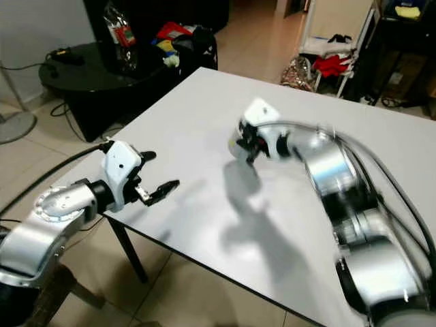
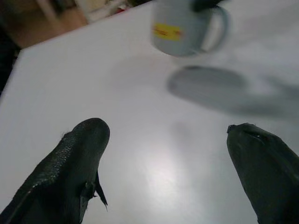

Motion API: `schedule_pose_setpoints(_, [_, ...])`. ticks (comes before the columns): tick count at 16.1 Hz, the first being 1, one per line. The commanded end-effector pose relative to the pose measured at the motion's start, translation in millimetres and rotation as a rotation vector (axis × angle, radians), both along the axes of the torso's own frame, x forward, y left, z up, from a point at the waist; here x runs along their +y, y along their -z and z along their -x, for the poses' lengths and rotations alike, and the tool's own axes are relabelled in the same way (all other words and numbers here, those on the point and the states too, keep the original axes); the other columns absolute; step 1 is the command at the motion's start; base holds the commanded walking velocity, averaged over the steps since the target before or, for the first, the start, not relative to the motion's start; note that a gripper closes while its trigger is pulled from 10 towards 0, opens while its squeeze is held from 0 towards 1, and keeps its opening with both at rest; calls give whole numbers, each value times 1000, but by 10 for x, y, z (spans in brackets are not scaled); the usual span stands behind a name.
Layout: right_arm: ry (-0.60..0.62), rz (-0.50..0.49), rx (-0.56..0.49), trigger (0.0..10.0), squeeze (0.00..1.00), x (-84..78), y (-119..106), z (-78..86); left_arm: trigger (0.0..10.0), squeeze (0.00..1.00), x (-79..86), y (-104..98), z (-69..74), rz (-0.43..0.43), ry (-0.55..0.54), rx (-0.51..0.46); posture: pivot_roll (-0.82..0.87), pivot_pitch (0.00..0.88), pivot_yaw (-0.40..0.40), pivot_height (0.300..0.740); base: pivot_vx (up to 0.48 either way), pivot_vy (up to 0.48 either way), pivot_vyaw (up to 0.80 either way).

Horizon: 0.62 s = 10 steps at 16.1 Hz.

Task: Setting the table

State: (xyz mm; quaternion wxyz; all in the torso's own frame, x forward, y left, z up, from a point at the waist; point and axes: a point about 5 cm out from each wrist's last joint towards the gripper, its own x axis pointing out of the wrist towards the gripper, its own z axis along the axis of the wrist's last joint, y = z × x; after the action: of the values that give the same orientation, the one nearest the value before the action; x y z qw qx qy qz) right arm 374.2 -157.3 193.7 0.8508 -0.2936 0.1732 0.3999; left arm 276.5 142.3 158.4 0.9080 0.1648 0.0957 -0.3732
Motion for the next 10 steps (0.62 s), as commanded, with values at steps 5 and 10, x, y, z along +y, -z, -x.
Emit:
schedule_pose_setpoints(5, [-117, 202, 21, 10000, 0, 99, -35, -197, 10000, 0, 57, -40, 118, -32, 92, 97, 83, 0, 58, 740, 0, 0, 0])
schedule_pose_setpoints(10, [-140, 258, 15, 10000, 0, 149, -52, -247, 10000, 0, 44, -46, 171, -46, 116, 129, 87, 0, 60, 740, 0, 0, 0])
